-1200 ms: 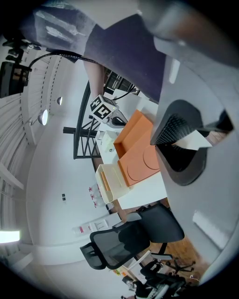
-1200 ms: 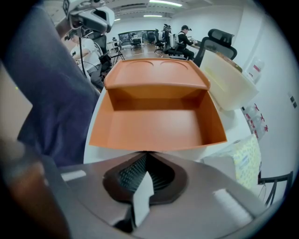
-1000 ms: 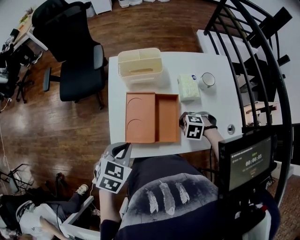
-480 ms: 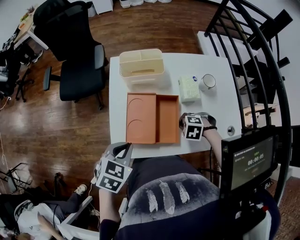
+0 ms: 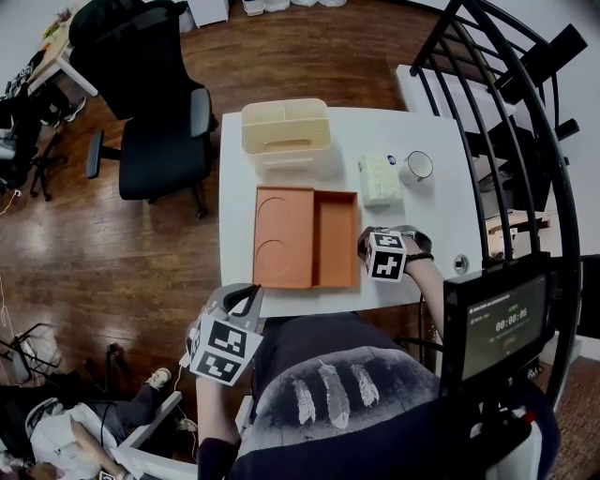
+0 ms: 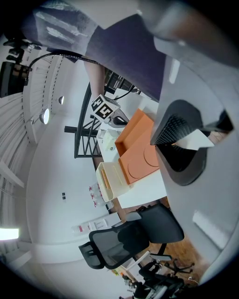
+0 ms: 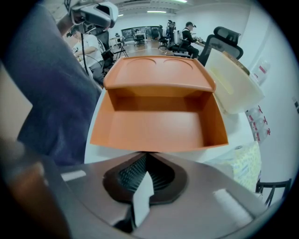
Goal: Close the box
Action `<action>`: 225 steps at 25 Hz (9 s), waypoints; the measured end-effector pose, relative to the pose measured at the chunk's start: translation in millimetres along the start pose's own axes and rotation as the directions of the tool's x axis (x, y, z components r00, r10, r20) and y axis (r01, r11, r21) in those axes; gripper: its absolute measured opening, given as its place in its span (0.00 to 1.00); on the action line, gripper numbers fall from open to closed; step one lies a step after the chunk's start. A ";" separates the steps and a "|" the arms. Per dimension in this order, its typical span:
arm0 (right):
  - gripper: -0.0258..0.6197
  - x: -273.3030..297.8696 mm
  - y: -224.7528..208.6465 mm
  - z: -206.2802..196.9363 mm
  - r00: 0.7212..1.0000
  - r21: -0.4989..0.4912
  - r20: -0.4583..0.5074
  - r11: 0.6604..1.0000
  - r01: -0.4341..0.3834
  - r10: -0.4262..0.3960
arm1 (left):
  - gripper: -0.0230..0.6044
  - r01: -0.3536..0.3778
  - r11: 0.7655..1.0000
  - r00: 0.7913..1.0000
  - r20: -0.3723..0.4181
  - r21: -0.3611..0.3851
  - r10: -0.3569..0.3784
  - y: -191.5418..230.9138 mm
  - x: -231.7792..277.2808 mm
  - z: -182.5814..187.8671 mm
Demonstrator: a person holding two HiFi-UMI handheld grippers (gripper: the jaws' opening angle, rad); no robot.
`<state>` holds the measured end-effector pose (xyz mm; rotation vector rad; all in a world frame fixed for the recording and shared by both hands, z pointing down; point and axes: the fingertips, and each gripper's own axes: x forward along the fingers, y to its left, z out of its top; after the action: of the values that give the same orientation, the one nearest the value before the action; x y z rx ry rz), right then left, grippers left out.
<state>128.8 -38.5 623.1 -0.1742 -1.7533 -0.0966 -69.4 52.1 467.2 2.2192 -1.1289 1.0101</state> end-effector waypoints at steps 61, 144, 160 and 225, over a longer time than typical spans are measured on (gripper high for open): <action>0.04 -3.4 -1.4 15.7 1.000 0.000 0.009 1.000 -0.009 0.009 | 0.06 0.021 1.000 1.000 -0.014 0.002 -0.021 4.4 1.1 2.5; 0.04 -7.4 -16.2 59.5 1.000 -0.070 0.007 0.997 0.019 -0.019 | 0.06 0.005 0.999 1.000 -0.010 -0.034 -0.005 28.4 -7.4 -18.8; 0.04 -5.4 -23.1 81.0 0.999 -0.096 0.030 0.994 0.043 -0.040 | 0.06 0.001 0.999 1.000 -0.004 -0.053 -0.001 32.0 -7.3 -29.2; 0.04 -71.1 -12.2 100.6 0.931 0.239 0.306 0.963 0.128 -0.199 | 0.06 0.069 0.995 0.997 -0.028 0.068 -0.067 47.1 -12.8 -22.1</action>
<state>42.2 -38.7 534.7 0.1244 -2.0951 0.0025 -122.2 46.5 474.2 2.2756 -1.0146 1.0616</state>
